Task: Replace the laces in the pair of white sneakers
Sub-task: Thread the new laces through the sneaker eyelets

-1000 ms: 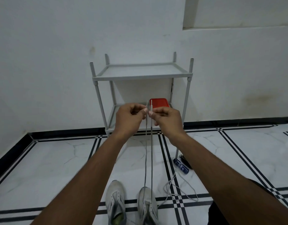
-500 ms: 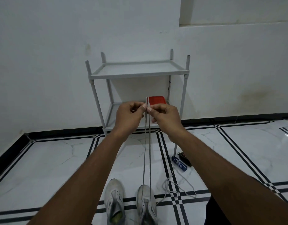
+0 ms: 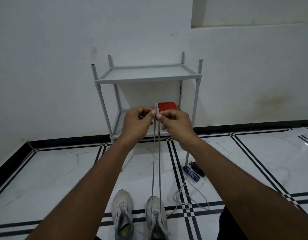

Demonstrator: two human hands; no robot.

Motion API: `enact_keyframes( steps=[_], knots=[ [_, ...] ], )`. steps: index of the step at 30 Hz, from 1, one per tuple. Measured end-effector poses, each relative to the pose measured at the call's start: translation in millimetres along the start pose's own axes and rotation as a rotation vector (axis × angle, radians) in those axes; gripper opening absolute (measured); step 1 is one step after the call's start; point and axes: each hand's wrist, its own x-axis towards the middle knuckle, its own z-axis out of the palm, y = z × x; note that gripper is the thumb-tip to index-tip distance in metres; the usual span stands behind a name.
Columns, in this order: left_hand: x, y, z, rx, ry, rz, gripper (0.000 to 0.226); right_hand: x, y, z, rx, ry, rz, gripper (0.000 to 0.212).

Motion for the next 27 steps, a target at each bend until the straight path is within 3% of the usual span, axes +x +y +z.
enact_keyframes(
  steps=[9, 14, 19, 24, 27],
  knots=[
    [-22.2, -47.4, 0.1, -0.021, -0.057, -0.156, 0.011, -16.0, 44.4, -0.7, -0.059, 0.014, 0.127, 0.015],
    [-41.3, -103.8, 4.6, 0.123, -0.11, -0.261, 0.01, -38.7, 111.3, 6.0, -0.2, -0.053, 0.289, 0.019],
    [-55.8, -183.1, 27.5, 0.235, -0.046, -0.363, 0.013, -66.0, 195.6, 13.2, -0.241, -0.055, 0.423, 0.017],
    [-99.9, -277.3, 56.9, 0.498, 0.025, -0.427, 0.054, -88.5, 285.2, 20.3, -0.426, -0.132, 0.541, 0.02],
    [-139.4, -311.5, 75.1, 0.544, -0.203, -0.593, 0.034, -104.0, 318.8, 26.9, -0.48, -0.229, 0.555, 0.023]
  ],
)
